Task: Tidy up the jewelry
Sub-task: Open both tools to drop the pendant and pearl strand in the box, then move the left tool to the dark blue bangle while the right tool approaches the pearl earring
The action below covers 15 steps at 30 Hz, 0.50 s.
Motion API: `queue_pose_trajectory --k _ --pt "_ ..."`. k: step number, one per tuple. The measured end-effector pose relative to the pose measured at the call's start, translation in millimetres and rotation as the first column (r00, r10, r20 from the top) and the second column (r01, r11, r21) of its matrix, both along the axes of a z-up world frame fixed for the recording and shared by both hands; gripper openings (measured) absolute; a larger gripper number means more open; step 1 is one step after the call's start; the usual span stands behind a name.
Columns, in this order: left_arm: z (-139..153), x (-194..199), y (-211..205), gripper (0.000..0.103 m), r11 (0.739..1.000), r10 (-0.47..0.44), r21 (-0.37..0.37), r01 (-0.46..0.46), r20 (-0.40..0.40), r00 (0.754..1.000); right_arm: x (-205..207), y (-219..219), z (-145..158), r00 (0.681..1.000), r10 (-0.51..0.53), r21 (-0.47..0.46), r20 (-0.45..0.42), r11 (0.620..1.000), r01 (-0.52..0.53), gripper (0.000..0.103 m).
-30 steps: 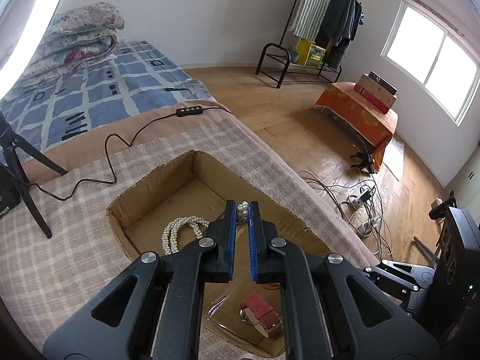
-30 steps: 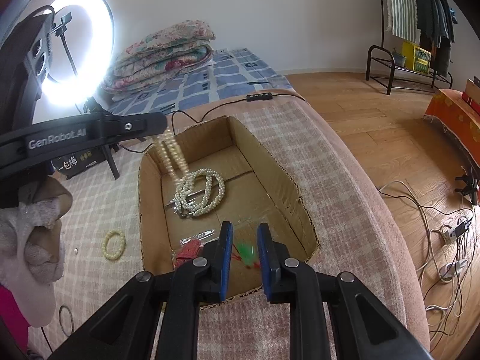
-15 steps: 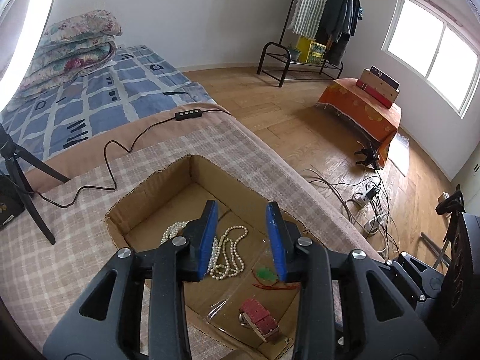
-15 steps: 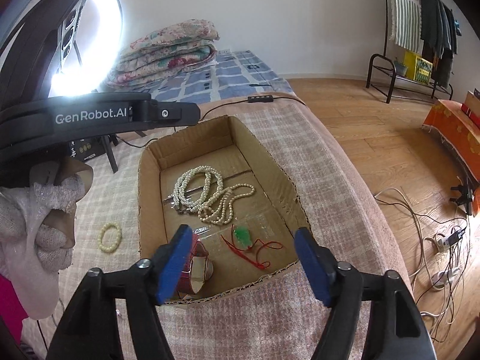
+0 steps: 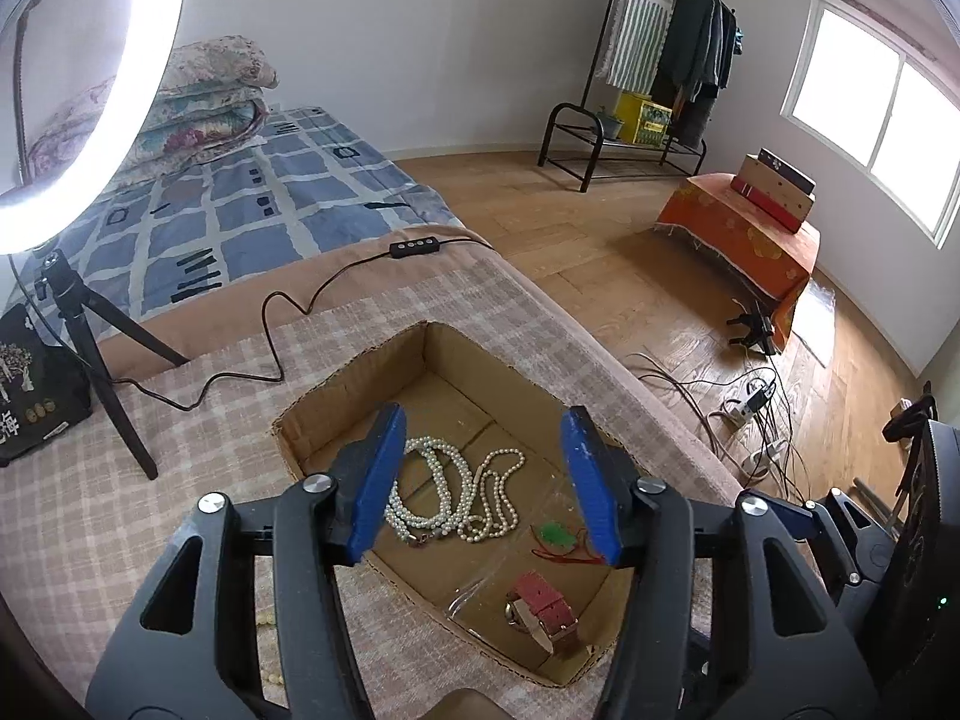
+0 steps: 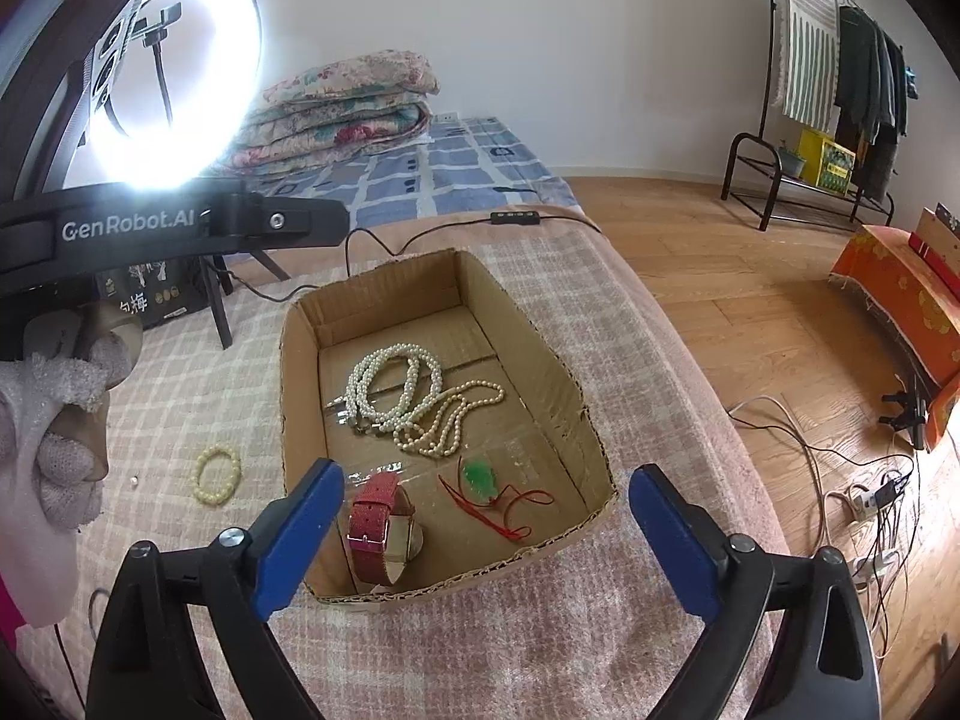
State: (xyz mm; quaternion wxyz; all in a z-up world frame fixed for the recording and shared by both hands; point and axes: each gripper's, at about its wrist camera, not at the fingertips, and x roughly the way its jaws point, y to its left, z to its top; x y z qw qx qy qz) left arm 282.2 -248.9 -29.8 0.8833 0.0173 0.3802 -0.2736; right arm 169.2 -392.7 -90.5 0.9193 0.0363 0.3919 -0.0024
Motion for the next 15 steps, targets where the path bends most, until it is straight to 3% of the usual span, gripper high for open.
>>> queue_pose_trajectory --k 15 --pt "31.0 -39.1 44.7 0.067 0.997 0.059 0.052 -0.062 0.070 0.996 -17.1 7.8 13.0 0.998 0.013 -0.003 0.063 1.000 -0.013 0.103"
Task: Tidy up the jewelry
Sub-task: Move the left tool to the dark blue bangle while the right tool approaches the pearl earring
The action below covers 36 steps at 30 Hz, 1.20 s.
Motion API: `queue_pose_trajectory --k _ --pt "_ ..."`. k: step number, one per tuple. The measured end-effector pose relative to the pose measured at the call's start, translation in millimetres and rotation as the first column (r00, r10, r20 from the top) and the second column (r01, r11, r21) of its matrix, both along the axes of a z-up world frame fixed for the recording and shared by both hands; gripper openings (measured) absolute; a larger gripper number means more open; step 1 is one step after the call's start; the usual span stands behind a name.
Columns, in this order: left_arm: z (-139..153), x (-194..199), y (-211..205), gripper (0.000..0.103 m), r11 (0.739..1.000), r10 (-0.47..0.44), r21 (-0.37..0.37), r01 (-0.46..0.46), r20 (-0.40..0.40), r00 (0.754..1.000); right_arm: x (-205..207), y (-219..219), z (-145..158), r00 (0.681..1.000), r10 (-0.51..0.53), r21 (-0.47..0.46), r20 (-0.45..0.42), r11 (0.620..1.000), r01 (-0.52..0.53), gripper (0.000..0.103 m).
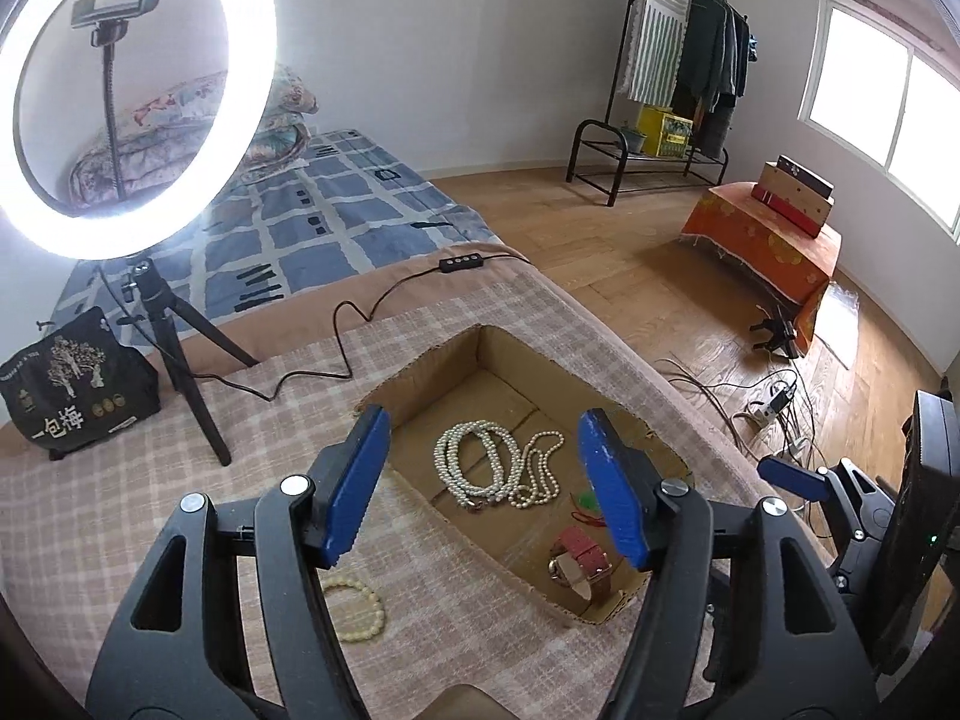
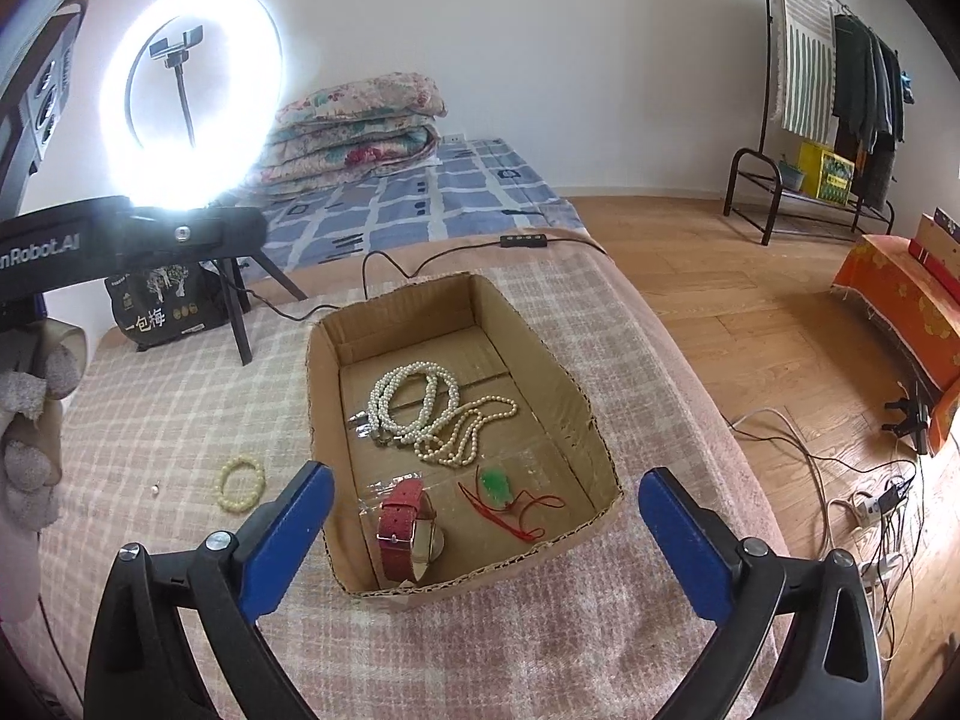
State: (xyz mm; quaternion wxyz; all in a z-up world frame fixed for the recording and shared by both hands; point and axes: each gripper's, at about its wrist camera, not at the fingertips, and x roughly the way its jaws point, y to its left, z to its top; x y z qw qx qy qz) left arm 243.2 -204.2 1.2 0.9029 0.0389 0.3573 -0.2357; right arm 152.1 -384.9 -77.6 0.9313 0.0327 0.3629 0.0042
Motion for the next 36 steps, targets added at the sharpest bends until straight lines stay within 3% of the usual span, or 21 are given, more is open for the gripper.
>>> queue_pose_trajectory --k 7,18,27,36 --pt "18.9 -17.6 55.4 0.067 0.998 0.059 -0.011 -0.059 0.016 0.998 -8.4 22.4 8.9 0.997 0.056 -0.089 0.057 0.995 -0.050 0.103" --pt "27.1 -62.1 159.1 0.067 0.985 0.171 0.020 -0.172 0.044 0.984 -14.9 52.0 13.0 0.988 0.149 -0.115 0.045 0.983 -0.143 0.103" --pt "-9.2 -108.4 224.0 0.067 0.970 0.243 0.017 -0.243 -0.016 0.970 -27.6 74.8 9.3 0.967 0.251 -0.059 0.039 0.967 -0.248 0.099" --pt "-66.2 -144.6 255.9 0.067 0.966 0.258 0.055 -0.252 -0.142 0.956 -53.2 111.6 -16.2 0.917 0.399 -0.070 -0.002 0.914 -0.399 0.076"
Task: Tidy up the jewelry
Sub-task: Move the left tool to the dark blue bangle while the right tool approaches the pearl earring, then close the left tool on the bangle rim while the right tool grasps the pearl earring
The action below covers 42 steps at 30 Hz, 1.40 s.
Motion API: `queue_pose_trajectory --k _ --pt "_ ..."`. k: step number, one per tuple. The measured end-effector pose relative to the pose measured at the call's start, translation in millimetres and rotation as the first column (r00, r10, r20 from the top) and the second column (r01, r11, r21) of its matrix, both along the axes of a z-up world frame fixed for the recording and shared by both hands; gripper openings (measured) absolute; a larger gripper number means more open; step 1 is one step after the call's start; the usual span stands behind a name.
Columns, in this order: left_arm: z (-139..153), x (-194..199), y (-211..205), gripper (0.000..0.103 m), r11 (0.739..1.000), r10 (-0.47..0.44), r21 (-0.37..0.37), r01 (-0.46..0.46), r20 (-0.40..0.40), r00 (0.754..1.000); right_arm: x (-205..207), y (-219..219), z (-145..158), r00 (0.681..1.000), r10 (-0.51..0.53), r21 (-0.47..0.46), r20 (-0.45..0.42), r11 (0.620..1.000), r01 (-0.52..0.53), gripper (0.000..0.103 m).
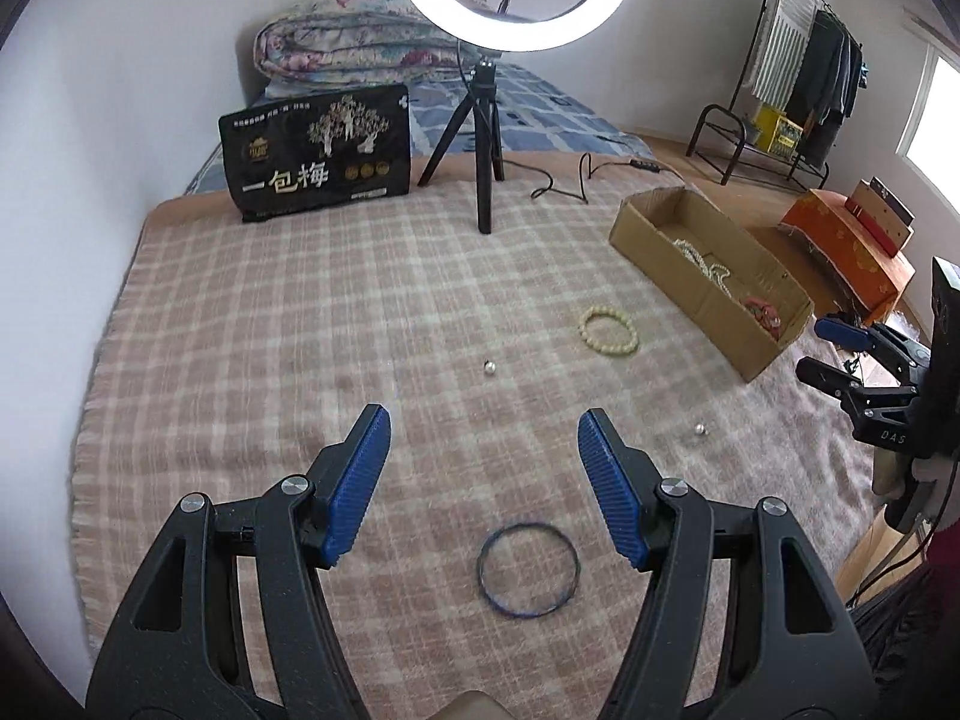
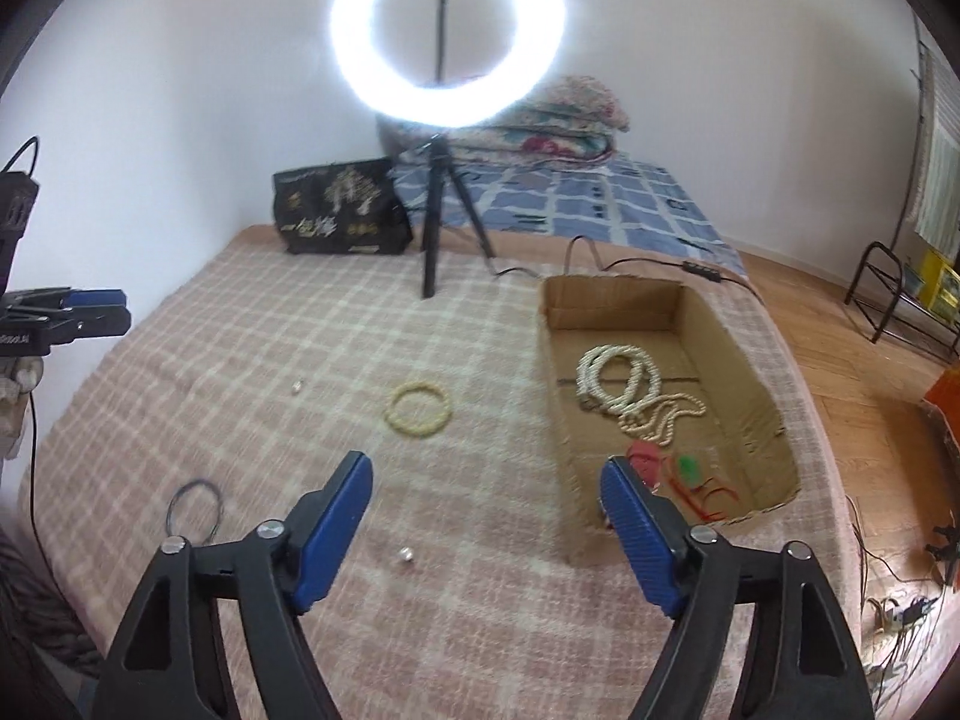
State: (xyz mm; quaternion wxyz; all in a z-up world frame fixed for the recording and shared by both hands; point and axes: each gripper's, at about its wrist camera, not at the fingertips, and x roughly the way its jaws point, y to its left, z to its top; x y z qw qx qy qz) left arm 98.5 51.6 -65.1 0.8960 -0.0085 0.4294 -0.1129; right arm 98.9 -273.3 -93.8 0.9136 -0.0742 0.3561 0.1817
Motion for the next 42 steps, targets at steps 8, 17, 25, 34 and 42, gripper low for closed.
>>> queue_pose_trajectory --k 8,17,25,34,42 --pt "-33.1 -18.5 7.6 0.060 1.000 -0.024 -0.021 0.022 -0.076 0.997 -5.3 28.8 -46.9 0.984 0.140 -0.037 -0.112 0.989 -0.145 0.045" --pt "-80.2 -22.1 -2.5 0.049 0.998 -0.067 -0.009 0.066 -0.197 0.978 0.5 37.9 -80.9 0.959 0.211 -0.068 -0.189 0.972 -0.227 0.036" --pt "-106.5 -13.9 -2.7 0.038 0.998 -0.070 -0.013 0.069 -0.269 0.961 9.9 44.4 -89.3 0.954 0.222 -0.099 -0.201 0.965 -0.245 0.035" --pt "-127.9 -4.5 -14.5 0.038 0.997 -0.075 0.009 0.082 -0.306 0.949 18.7 51.1 -97.6 0.950 0.230 -0.116 -0.210 0.959 -0.258 0.035" --pt "-134.7 -1.6 -20.1 0.034 0.995 -0.078 0.032 0.091 -0.287 0.955 24.7 50.4 -105.1 0.945 0.237 -0.112 -0.226 0.957 -0.267 0.031"
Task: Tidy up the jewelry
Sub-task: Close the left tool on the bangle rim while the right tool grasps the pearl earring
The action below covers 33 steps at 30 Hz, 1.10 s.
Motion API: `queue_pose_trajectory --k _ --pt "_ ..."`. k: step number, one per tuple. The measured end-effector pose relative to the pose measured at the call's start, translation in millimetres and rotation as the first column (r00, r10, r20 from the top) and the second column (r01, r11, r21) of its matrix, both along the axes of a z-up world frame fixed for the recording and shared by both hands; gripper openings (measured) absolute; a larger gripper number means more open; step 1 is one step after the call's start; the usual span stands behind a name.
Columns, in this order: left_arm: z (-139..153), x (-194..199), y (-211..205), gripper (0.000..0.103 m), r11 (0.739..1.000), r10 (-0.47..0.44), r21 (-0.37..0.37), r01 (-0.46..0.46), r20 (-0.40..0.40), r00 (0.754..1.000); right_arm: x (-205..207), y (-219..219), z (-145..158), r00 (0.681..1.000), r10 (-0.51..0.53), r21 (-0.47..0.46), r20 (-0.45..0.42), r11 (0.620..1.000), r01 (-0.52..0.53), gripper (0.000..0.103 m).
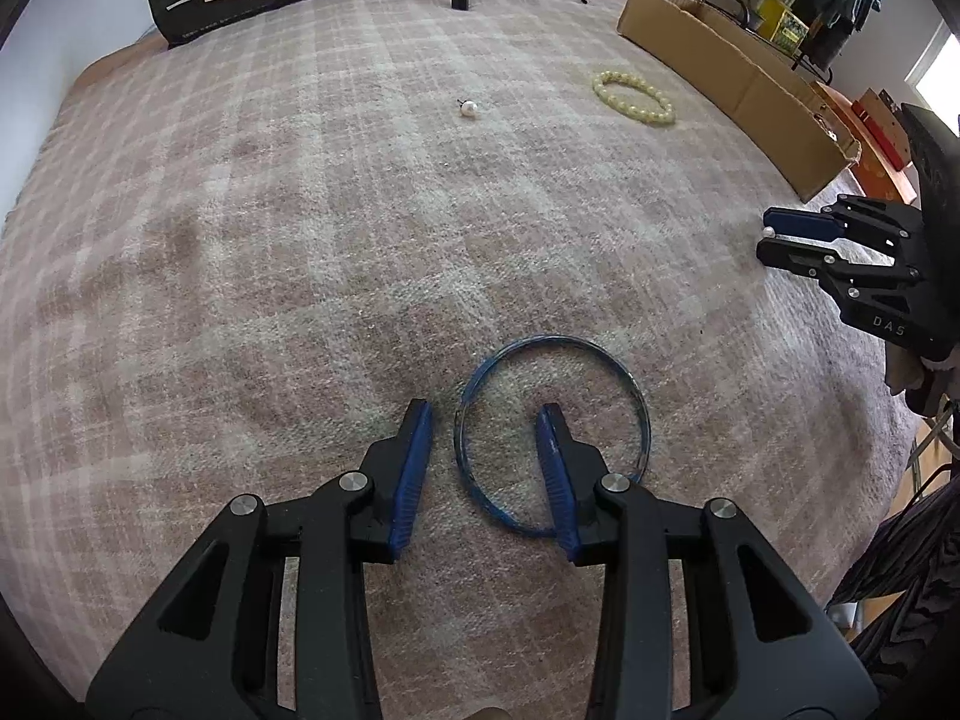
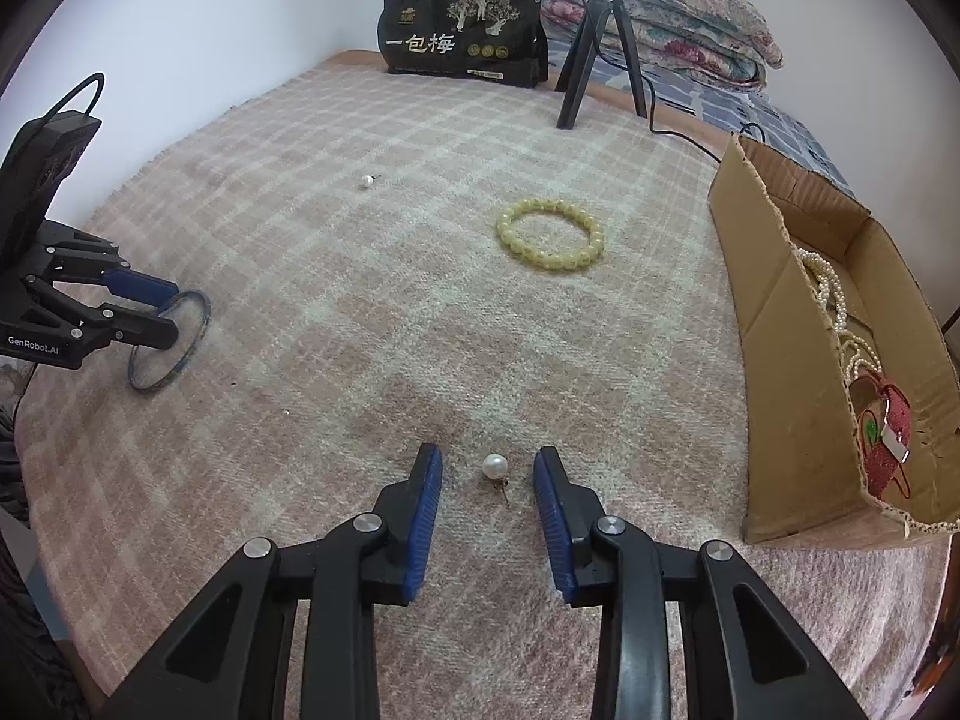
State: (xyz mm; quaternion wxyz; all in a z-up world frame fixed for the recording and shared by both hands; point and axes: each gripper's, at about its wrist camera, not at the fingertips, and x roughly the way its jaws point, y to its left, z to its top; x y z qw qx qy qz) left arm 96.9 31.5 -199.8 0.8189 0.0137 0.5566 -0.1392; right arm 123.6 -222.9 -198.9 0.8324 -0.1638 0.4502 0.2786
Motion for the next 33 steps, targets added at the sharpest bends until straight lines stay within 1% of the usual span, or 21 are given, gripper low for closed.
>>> queue_pose_trajectory --k 2,6,7,8,12,14,16,21,33 --pt "0.2 0.7 -1.1 0.028 1.000 0.001 0.017 -0.001 0.009 1.000 0.9 0.2 -0.5 1.000 0.001 0.002 -0.002 1.000 -0.001 0.029" --pt "-0.7 2.1 -7.7 0.021 0.998 -0.008 0.055 0.007 0.029 1.000 1.1 1.4 -1.1 1.000 0.005 -0.001 -0.002 1.000 -0.005 0.026" --pt "-0.6 2.0 -8.9 0.016 0.998 -0.011 0.063 0.009 0.035 0.999 0.1 2.3 -1.5 1.000 0.009 -0.008 0.001 1.000 -0.009 0.025" --pt "-0.3 1.9 -9.5 0.012 0.998 -0.011 0.066 0.009 0.039 0.999 -0.8 3.2 -1.6 1.000 0.013 -0.013 0.004 1.000 -0.013 0.023" --pt "-0.2 2.7 -10.7 0.005 0.998 -0.004 0.063 0.001 0.048 0.999 -3.0 4.3 -2.3 1.000 0.017 -0.020 0.006 1.000 -0.017 0.019" --pt "0.6 2.5 -10.6 0.003 0.998 0.002 0.059 -0.005 0.049 0.999 -3.3 4.4 -1.5 1.000 0.017 -0.018 0.005 1.000 -0.017 0.010" --pt "2.1 3.0 -9.1 0.002 0.999 0.013 0.045 -0.015 0.043 0.999 -3.7 5.1 -0.5 1.000 0.015 -0.022 0.011 1.000 -0.015 0.007" --pt "13.1 -0.3 -6.4 0.002 1.000 0.029 0.004 -0.029 0.046 0.999 -6.0 6.1 6.3 1.000 0.015 0.000 0.024 1.000 -0.015 0.007" --pt "53.7 -13.0 -19.0 0.001 0.998 0.006 -0.055 0.002 0.131 0.991 -16.4 4.5 31.7 0.997 -0.002 0.057 0.077 0.998 -0.002 0.007"
